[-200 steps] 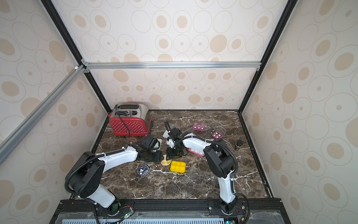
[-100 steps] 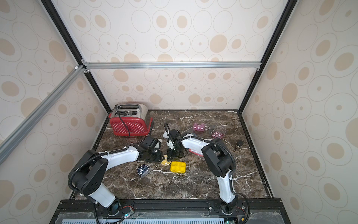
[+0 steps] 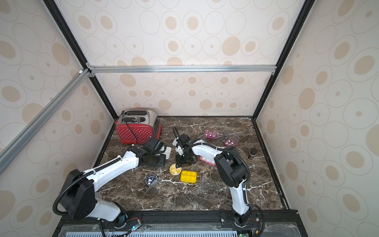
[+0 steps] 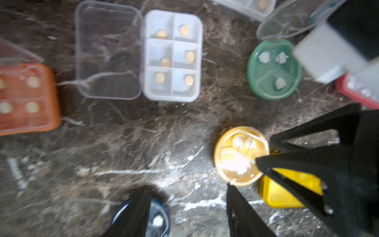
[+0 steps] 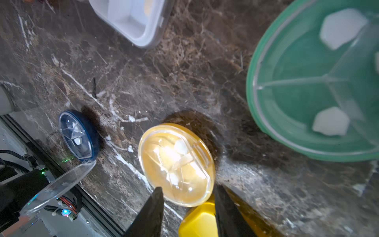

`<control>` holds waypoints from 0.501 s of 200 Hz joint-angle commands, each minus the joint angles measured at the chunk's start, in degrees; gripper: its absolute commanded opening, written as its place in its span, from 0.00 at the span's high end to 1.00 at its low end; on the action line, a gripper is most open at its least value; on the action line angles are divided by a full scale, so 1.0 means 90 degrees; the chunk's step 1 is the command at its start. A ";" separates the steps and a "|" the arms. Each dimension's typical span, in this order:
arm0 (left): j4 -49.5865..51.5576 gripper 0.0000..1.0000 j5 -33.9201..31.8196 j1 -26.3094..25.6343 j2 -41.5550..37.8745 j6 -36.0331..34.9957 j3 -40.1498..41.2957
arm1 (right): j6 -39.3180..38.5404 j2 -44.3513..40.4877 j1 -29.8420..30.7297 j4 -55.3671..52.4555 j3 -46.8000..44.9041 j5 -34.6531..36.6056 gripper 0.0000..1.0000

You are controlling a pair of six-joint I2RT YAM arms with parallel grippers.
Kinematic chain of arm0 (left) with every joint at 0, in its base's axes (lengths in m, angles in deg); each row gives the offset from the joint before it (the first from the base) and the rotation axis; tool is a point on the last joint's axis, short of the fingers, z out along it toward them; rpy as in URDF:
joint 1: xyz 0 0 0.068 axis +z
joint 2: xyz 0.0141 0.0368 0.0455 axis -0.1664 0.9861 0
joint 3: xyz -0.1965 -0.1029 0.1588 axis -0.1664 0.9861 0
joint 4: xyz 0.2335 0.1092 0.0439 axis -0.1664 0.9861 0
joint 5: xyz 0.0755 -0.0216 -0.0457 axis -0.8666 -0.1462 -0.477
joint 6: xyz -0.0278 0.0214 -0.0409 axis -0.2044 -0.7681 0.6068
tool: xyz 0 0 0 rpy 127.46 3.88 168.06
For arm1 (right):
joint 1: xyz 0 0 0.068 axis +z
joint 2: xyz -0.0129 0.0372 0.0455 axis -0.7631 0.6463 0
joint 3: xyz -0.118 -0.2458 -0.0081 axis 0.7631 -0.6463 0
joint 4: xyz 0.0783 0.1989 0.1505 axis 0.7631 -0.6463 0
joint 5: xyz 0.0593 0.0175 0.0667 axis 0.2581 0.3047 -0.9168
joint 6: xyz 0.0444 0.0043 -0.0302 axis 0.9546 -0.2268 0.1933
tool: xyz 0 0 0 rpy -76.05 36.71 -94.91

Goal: Close pillboxes
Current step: Close the lid on the pillbox.

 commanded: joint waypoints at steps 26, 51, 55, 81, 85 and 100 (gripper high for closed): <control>0.0826 0.36 -0.0495 0.0505 -0.0329 0.0731 0.0980 | -0.0242 -0.0220 0.0045 -0.0204 0.0109 0.0069 0.56; 0.0410 0.37 -0.0298 0.0568 -0.0343 0.0954 0.1214 | -0.0245 -0.0263 0.0034 -0.0213 0.0036 0.0045 0.57; 0.0362 0.37 -0.0325 0.0570 -0.0352 0.0984 0.1240 | -0.0246 -0.0263 0.0029 -0.0223 0.0033 0.0045 0.57; 0.0162 0.42 -0.0300 0.0741 -0.0332 0.0861 0.1365 | -0.0165 -0.0356 0.0035 -0.0074 -0.0108 0.0021 0.57; 0.0110 0.42 -0.0263 0.0778 -0.0306 0.0821 0.1371 | -0.0145 -0.0368 0.0037 -0.0043 -0.0139 0.0030 0.57; -0.0121 0.45 -0.0112 0.0898 -0.0174 0.0706 0.1387 | -0.0102 -0.0391 0.0029 0.0056 -0.0216 0.0033 0.58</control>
